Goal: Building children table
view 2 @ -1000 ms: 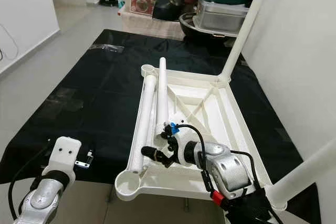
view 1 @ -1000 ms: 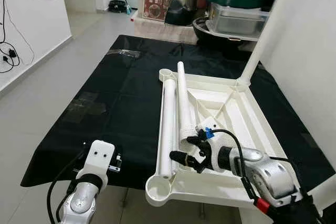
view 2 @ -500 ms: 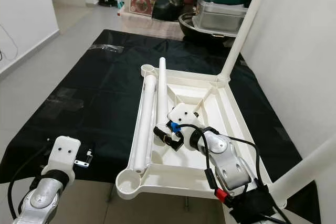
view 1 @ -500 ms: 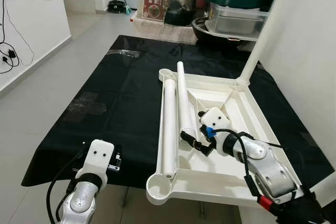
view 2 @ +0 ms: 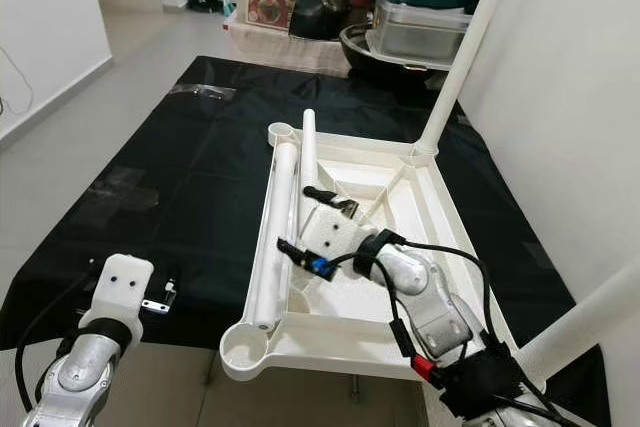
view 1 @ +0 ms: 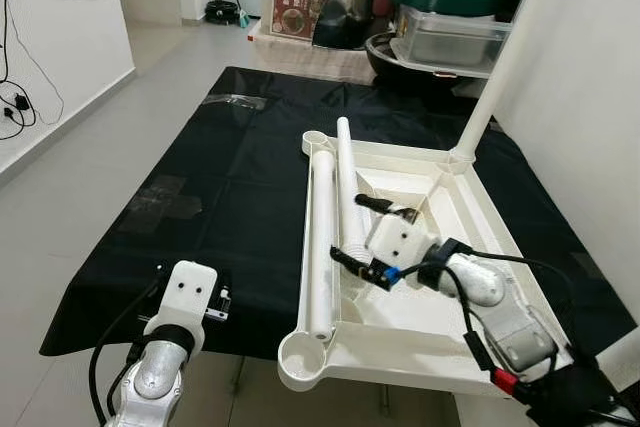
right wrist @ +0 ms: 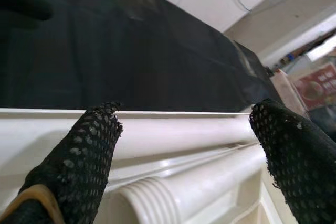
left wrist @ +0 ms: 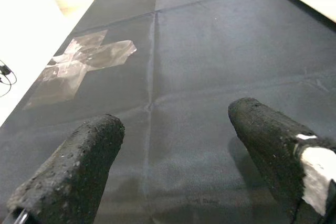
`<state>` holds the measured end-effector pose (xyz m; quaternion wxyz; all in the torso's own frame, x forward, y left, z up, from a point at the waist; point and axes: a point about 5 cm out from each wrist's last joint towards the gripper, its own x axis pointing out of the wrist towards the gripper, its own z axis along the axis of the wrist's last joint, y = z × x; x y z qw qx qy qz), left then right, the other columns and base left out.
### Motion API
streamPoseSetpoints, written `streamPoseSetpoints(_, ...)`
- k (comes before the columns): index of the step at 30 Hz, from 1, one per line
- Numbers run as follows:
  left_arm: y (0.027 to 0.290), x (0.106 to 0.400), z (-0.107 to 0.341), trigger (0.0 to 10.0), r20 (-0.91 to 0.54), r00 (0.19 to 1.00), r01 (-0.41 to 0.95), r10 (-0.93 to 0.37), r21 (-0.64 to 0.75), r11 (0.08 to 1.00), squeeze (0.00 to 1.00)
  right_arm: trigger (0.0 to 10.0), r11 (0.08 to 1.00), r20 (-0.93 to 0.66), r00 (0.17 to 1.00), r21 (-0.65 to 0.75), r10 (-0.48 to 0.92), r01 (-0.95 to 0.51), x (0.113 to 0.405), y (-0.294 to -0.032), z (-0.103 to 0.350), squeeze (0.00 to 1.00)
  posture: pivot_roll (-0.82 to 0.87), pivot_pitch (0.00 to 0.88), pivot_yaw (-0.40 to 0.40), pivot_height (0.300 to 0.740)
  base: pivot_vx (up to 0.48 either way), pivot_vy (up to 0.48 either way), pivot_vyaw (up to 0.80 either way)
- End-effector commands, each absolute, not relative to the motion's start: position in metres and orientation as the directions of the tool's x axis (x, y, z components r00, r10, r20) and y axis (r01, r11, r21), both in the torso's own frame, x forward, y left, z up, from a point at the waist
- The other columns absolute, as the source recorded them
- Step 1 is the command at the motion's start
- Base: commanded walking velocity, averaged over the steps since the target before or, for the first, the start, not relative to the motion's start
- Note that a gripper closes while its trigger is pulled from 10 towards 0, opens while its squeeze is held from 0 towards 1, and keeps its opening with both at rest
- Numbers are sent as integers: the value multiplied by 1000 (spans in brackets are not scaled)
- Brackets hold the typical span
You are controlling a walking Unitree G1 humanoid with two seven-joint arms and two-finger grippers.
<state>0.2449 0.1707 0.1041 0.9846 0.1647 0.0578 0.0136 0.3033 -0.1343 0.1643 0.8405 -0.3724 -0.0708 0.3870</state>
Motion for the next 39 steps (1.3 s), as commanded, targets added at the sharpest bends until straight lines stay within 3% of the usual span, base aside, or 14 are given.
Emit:
streamPoseSetpoints(1, 173, 244, 101, 10000, -125, 990, -13, 58, 336, 942, 0, 10000, 372, -193, 676, -712, 711, -595, 303, -136, 163, 0, 69, 0, -130, 740, 0, 0, 0)
streamPoseSetpoints(2, 173, 244, 101, 10000, -125, 990, -13, 58, 336, 942, 0, 10000, 372, -193, 676, -712, 711, -595, 303, -136, 163, 0, 69, 0, -130, 740, 0, 0, 0)
streamPoseSetpoints(4, 175, 244, 102, 10000, -123, 990, -20, 65, 336, 942, 0, 10000, 257, -228, 621, -764, 750, -591, 297, -139, 158, 0, 71, 0, -128, 740, 0, 0, 0)
streamPoseSetpoints(7, 175, 244, 102, 10000, -123, 990, -22, 67, 336, 942, 0, 10000, 207, -248, 600, -783, 761, -586, 294, -141, 156, 0, 61, 0, -125, 740, 0, 0, 0)
streamPoseSetpoints(10, 171, 244, 101, 10000, -126, 990, -12, 57, 330, 944, 0, 10000, 101, -289, 560, -820, 777, -563, 292, -141, 152, 0, 59, 0, -125, 740, 0, 0, 0)
streamPoseSetpoints(27, 175, 245, 102, 10000, -118, 990, -35, 78, 333, 942, 0, 10000, -58, -267, 422, -893, 867, -447, 288, -114, 138, 0, 81, 0, -135, 740, 0, 0, 0)
streamPoseSetpoints(39, 176, 244, 103, 10000, -118, 989, -45, 89, 334, 942, 0, 10000, -108, -286, 420, -911, 862, -398, 294, -114, 138, 0, 78, 0, -134, 740, 0, 0, 0)
